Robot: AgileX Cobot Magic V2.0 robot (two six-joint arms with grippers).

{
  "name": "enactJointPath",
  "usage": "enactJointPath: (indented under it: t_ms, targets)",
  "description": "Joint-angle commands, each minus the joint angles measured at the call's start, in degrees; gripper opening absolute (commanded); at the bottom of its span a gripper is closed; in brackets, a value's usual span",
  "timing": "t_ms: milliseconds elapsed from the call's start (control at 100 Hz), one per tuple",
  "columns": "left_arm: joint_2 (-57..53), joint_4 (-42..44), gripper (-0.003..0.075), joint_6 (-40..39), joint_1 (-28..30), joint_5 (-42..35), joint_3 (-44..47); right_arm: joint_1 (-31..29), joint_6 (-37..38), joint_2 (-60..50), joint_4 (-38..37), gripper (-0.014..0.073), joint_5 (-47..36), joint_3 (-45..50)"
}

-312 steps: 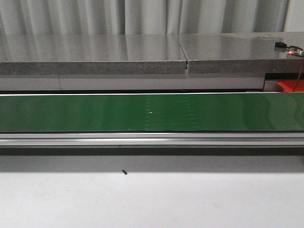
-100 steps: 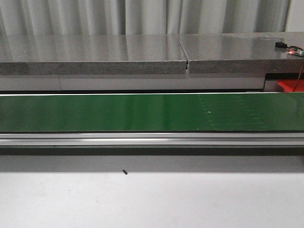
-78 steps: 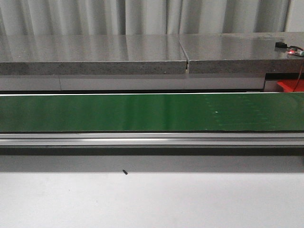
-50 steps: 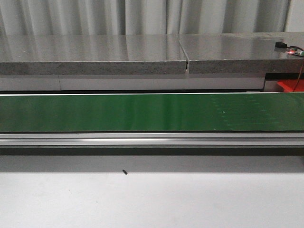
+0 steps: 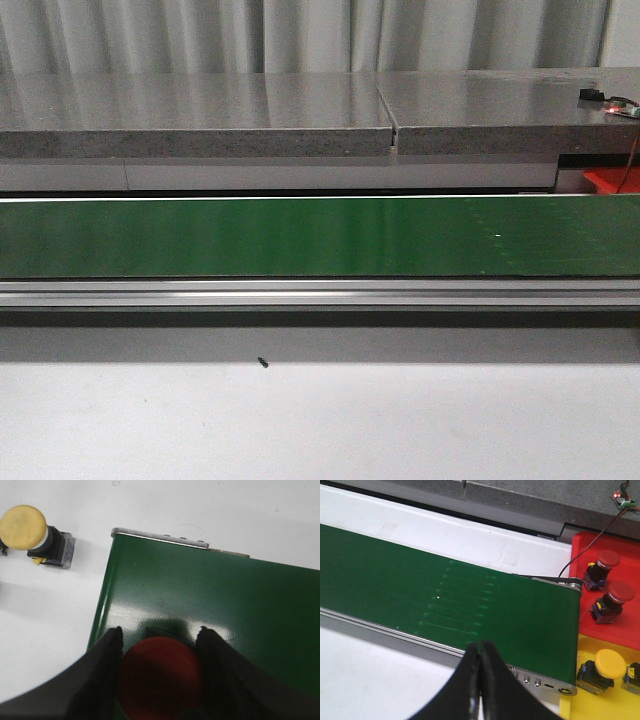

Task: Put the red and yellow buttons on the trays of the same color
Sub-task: 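Set the red button on the green belt and open the left gripper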

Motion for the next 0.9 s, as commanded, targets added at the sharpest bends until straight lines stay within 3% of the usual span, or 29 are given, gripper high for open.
enactJointPath:
  t_ms: [0, 210, 430, 700, 890]
  targets:
    - [-2.5, -0.4, 0.0127, -0.6, -0.4, -2.7, -1.5, 0.2, -0.6, -0.1, 0.3, -0.0069, -3.6, -1.4]
    - [-2.5, -0.4, 0.0136, -0.6, -0.4, -2.7, -1.5, 0.2, -0.6, -0.1, 0.3, -0.0069, -3.6, -1.4]
    - [-2.5, -0.4, 0.0356, -0.6, -0.4, -2.7, -1.5, 0.2, -0.6, -0.1, 0.3, -0.0069, -3.6, -1.4]
    - [-2.5, -0.4, 0.0402, -0.6, -0.4, -2.8, -1.5, 0.2, -0.6, -0.1, 0.3, -0.0069, -3.6, -1.4]
    - [-2.5, -0.8, 0.0580, -0.6, -0.4, -3.5, -1.6, 0.2, -0.6, -0.1, 0.3, -0.0069, -3.6, -1.4]
